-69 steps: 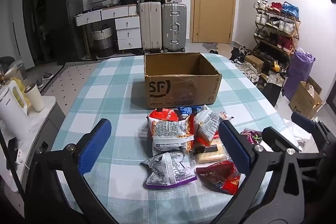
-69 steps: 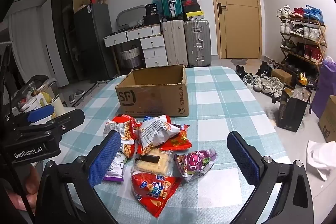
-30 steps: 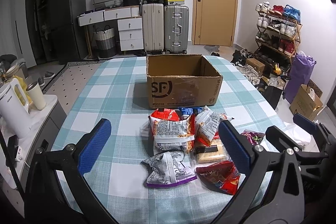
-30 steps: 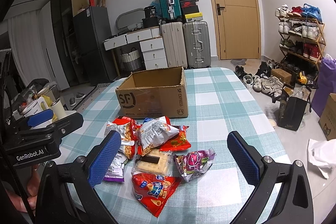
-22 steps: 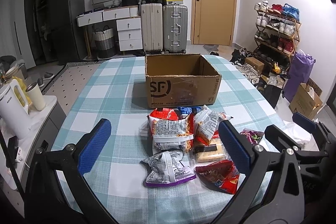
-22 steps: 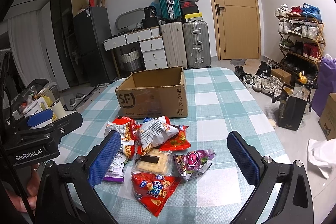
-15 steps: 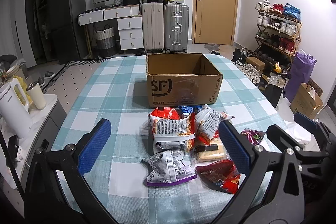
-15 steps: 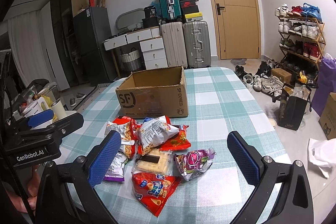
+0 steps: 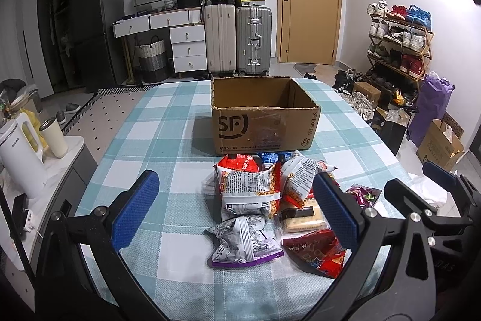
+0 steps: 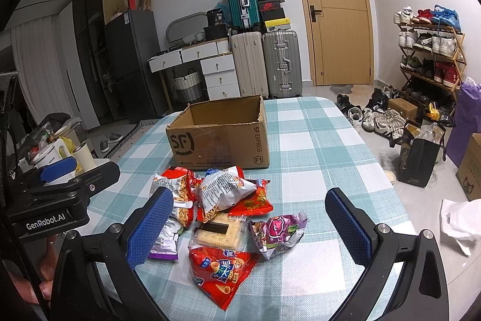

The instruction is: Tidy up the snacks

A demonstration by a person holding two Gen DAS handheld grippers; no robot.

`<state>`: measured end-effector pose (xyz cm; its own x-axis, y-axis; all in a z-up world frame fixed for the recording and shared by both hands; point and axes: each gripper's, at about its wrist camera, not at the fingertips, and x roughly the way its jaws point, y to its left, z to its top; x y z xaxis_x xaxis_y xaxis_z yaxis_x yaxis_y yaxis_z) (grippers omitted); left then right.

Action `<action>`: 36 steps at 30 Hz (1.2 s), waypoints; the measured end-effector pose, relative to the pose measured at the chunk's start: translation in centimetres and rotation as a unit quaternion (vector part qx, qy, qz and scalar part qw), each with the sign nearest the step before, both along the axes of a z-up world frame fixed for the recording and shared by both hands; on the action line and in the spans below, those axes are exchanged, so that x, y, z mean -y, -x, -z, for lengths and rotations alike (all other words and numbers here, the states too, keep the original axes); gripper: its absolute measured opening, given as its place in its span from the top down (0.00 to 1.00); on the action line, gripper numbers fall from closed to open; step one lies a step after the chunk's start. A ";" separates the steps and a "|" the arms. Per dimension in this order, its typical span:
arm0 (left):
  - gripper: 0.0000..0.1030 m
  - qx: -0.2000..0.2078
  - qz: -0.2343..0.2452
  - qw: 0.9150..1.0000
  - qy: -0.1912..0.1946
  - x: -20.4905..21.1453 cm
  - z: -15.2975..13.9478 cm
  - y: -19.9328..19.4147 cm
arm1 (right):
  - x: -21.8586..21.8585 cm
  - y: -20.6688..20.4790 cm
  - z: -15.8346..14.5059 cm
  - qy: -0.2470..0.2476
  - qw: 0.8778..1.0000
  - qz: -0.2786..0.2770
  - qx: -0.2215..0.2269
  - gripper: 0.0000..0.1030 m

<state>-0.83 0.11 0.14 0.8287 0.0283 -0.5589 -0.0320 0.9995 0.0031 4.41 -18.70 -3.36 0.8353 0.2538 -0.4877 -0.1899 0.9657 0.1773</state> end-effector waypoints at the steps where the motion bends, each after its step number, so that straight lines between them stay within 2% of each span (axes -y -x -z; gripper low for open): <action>1: 0.01 0.000 0.000 1.000 0.000 -0.1 0.0 0.0 | 0.0 0.0 0.0 0.000 1.000 0.000 0.000 0.00; 19: 0.01 0.000 -0.002 1.000 0.001 -0.2 0.0 -0.1 | -0.1 0.0 0.7 -0.001 1.000 -0.008 -0.010 0.00; 36: 0.01 -0.006 -0.015 1.000 0.008 -1.4 0.8 -0.9 | -1.2 -0.7 5.9 -0.009 0.997 -0.043 -0.067 0.00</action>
<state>0.03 1.52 -0.66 0.8214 0.0435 -0.5687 -0.0614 0.9980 -0.0124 5.13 -17.49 -9.26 0.7374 0.3326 -0.5879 -0.2462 0.9428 0.2247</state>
